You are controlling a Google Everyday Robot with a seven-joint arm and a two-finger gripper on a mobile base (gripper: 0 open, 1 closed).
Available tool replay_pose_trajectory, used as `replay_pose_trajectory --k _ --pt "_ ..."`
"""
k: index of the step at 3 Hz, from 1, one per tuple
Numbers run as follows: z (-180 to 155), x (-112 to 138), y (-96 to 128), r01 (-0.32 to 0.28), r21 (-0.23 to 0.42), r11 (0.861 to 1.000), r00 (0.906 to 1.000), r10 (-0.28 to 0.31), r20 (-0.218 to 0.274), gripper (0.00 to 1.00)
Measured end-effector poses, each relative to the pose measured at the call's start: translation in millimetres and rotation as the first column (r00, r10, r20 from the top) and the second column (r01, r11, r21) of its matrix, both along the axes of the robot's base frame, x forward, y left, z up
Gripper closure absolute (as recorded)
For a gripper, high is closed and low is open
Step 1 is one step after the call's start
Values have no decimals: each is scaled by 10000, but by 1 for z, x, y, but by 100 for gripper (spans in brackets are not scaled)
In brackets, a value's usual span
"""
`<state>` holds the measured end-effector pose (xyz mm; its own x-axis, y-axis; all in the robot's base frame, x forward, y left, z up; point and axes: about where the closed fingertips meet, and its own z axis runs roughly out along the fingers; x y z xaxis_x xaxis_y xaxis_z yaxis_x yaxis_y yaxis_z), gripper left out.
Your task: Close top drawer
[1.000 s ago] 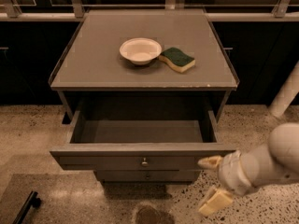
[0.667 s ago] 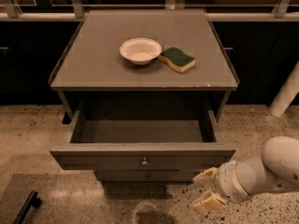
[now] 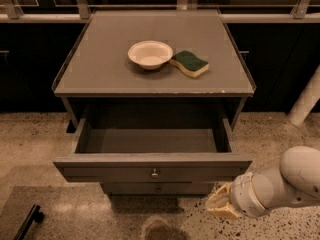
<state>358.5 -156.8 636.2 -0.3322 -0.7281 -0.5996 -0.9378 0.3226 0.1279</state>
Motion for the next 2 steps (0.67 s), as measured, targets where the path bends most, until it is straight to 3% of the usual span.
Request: replay_pose_trajectory --k 1,2 --pt "-2 9 3 29 14 10000 9999 -29 131 100" --pt "-6 38 9 -170 78 9998 9989 167 446 100"
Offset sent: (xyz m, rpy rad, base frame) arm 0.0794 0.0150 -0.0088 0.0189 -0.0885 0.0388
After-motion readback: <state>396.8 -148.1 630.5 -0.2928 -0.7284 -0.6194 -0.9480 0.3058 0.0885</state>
